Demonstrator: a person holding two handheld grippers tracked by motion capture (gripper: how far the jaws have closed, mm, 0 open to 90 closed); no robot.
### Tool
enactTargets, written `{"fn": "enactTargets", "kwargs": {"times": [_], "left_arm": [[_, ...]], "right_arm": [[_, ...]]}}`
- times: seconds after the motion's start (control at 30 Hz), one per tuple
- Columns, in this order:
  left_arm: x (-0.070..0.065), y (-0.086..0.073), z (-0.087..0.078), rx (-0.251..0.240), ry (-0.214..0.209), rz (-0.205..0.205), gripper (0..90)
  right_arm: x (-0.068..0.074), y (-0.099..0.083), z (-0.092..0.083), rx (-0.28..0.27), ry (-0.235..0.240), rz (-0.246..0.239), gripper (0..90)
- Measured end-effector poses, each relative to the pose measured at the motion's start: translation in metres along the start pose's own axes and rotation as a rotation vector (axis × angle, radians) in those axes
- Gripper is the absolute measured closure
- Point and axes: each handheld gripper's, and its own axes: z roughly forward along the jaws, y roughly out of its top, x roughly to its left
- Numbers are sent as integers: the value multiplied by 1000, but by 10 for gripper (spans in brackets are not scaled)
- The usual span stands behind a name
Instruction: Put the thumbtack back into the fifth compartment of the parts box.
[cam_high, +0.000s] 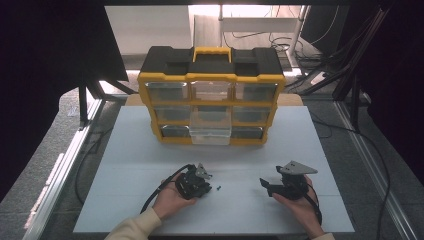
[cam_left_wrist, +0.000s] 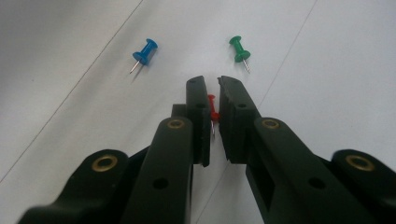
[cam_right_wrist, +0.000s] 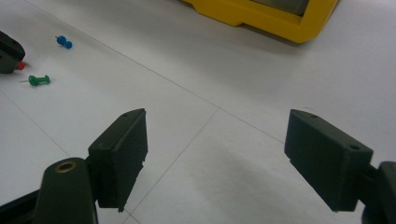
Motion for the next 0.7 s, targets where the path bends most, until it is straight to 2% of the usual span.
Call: {"fn": "enactTargets", "kwargs": {"times": [0.13, 0.17, 0.3, 0.6, 0.7], "left_arm": [[2, -2, 0, -15, -11, -6, 827], [2, -2, 0, -28, 1, -8, 828], [3, -4, -2, -67, -9, -28, 828], [15, -9, -19, -143, -35, -58, 828], [20, -11, -25, -194, -54, -90, 828]], "right_arm": [[-1, 0, 0, -2, 4, 6, 219], [-1, 0, 0, -1, 4, 6, 219], [0, 0, 0, -1, 5, 4, 219], [-1, 0, 0, -2, 3, 9, 219], [-1, 0, 0, 0, 2, 9, 219]]}}
